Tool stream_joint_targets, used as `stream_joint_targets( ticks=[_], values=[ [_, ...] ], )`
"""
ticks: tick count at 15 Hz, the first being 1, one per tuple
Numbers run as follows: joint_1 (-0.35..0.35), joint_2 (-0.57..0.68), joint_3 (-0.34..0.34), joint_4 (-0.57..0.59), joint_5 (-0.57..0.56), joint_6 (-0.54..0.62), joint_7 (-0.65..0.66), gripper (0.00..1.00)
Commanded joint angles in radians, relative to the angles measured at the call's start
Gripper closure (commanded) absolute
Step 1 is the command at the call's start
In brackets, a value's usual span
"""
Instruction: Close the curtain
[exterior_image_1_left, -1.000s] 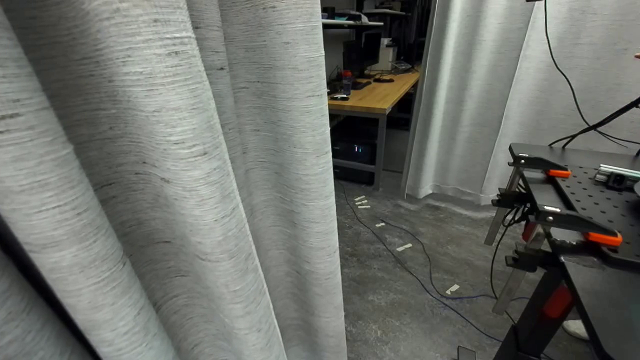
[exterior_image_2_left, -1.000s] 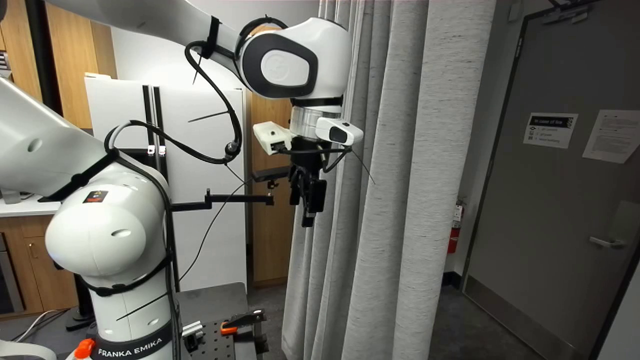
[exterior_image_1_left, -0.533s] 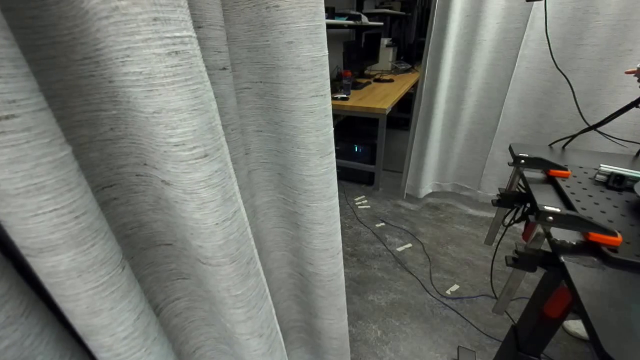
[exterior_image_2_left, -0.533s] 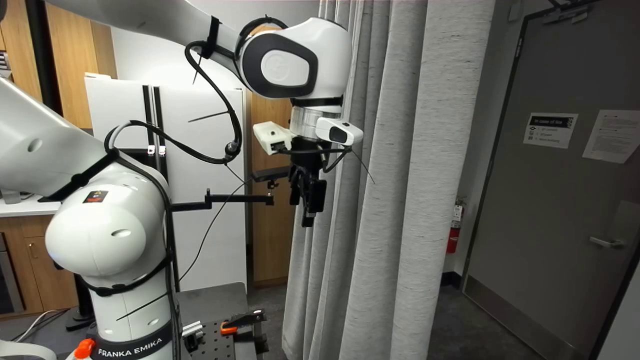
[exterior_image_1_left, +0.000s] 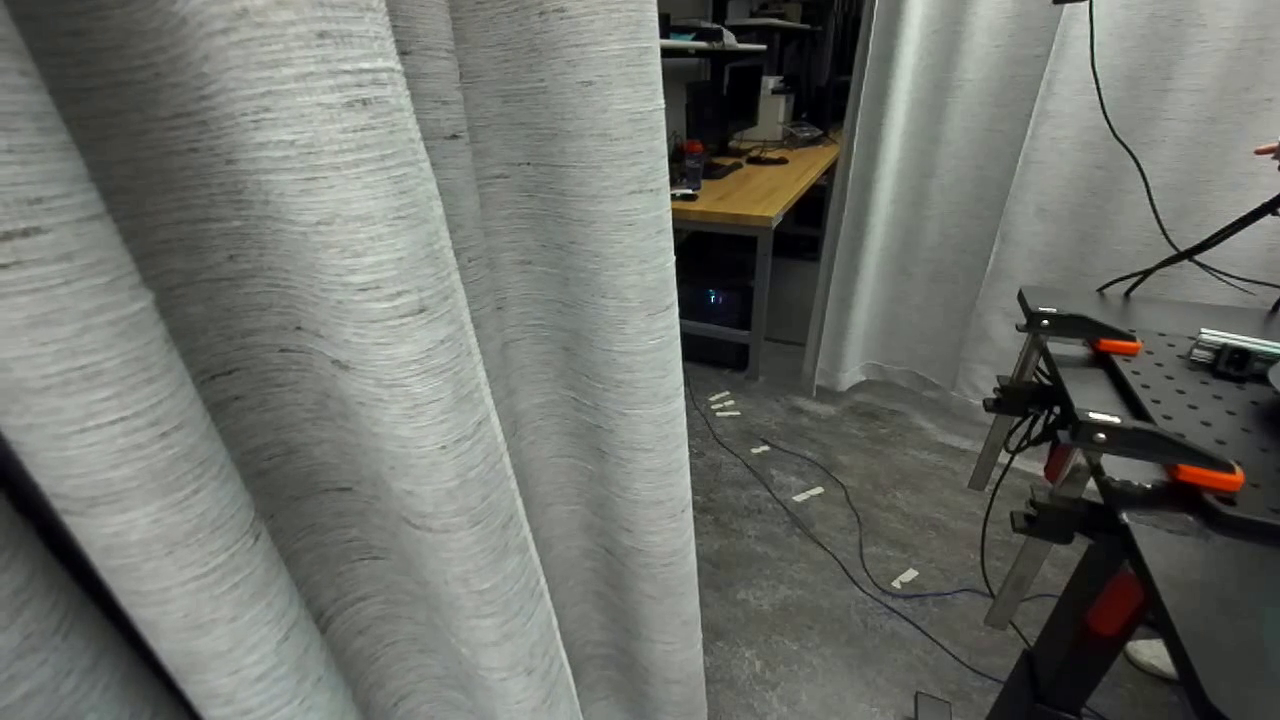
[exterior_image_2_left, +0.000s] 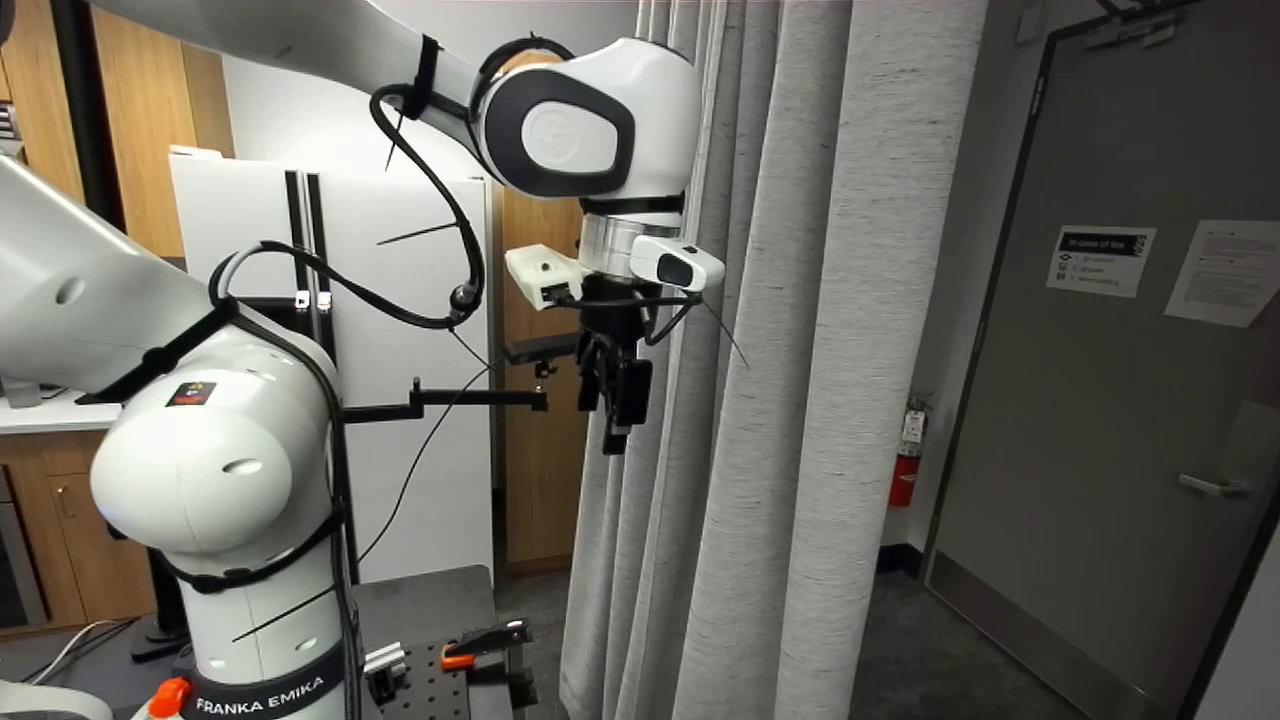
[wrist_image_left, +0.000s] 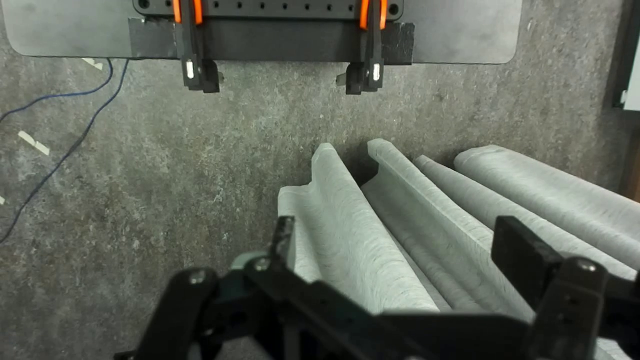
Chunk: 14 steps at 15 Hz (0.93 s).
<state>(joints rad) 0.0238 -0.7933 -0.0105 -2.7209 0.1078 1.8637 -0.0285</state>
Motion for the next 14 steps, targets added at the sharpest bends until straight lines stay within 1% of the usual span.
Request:
stream_joint_targets(
  ticks=[1,7,14],
  values=[
    [-0.001,0.000,0.000,0.002,0.000,-0.002,0.000,0.00],
    [0.002,-0.002,0.005,0.004,0.008,0.008,0.009,0.00],
    [0.029,0.024,0.008,0.022,0.057,0.047,-0.003,0.00]
  ],
)
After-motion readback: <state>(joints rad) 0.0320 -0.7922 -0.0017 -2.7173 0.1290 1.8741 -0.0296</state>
